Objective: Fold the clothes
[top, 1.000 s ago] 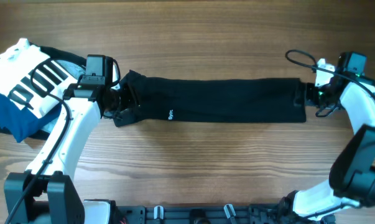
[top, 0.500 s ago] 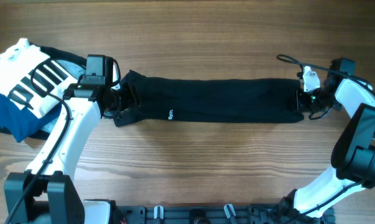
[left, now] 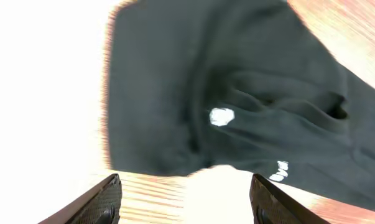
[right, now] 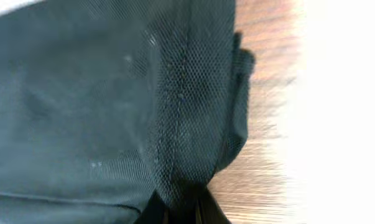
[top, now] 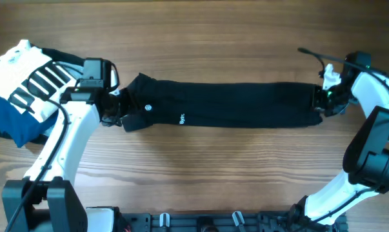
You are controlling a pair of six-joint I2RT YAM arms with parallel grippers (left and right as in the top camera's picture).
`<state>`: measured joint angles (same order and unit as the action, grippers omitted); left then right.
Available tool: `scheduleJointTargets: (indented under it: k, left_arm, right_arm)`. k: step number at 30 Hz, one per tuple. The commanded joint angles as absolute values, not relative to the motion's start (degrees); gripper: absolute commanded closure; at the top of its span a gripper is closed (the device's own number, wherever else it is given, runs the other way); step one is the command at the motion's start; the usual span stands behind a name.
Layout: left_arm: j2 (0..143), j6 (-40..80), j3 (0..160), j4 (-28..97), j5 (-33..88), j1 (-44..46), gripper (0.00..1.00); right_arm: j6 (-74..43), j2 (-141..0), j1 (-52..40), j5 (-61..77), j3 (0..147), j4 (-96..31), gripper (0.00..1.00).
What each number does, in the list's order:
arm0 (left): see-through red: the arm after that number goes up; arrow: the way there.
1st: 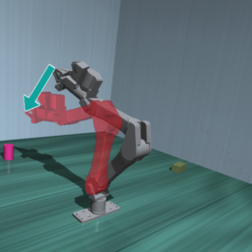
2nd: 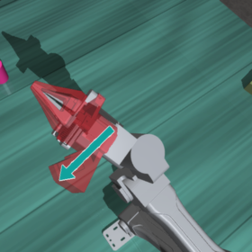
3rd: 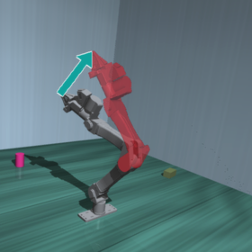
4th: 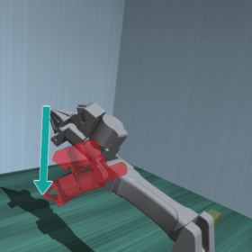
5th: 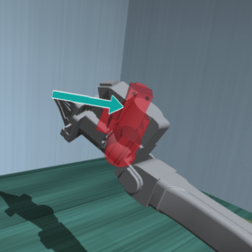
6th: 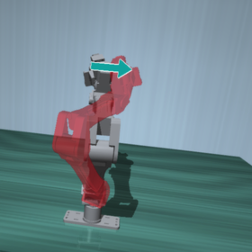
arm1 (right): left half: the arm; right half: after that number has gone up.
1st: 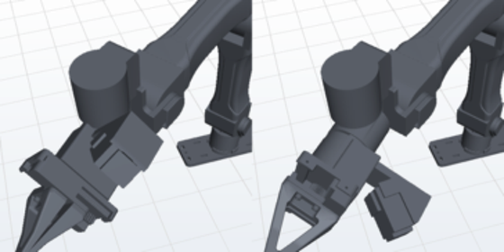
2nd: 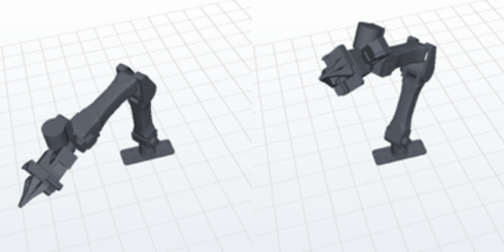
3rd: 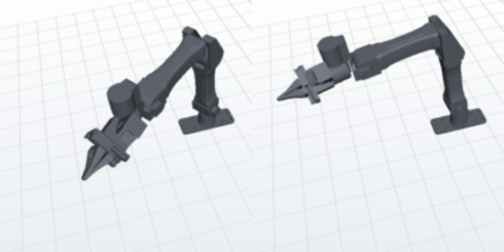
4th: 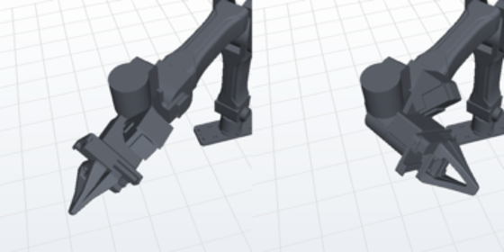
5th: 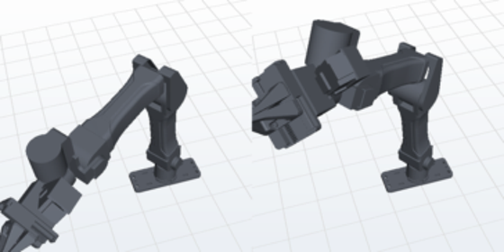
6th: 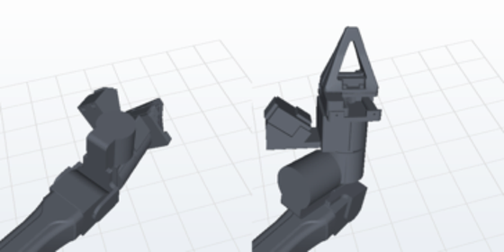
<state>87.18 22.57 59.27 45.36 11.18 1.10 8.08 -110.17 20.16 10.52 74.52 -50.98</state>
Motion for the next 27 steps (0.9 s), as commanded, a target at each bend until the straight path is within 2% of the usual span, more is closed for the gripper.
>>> scheduleJointTargets:
  k: [1,6,15,21,27]
  left_arm:
    - [87.1,21.3,59.9,46.4,11.1,-1.6,0.34]
    - [87.1,21.2,59.9,46.2,11.1,-1.6,0.34]
    - [87.1,21.2,59.9,47.2,11.1,-1.6,0.34]
    - [87.1,21.2,59.9,47.4,11.1,-1.6,0.34]
    - [87.1,21.2,59.9,47.5,11.1,-1.6,0.34]
  right_arm:
    - [5.9,-106.7,17.8,7.7,79.2,-53.2,0.96]
    - [5.8,-106.2,9.2,7.6,79.2,-55.3,0.96]
    - [-4.7,-106.6,-7.3,7.7,79.1,-53.7,0.96]
    - [-8.0,-107.3,-13.5,7.7,79.1,-52.1,0.96]
    - [-8.1,-108.4,-15.8,7.7,79.1,-51.0,0.96]
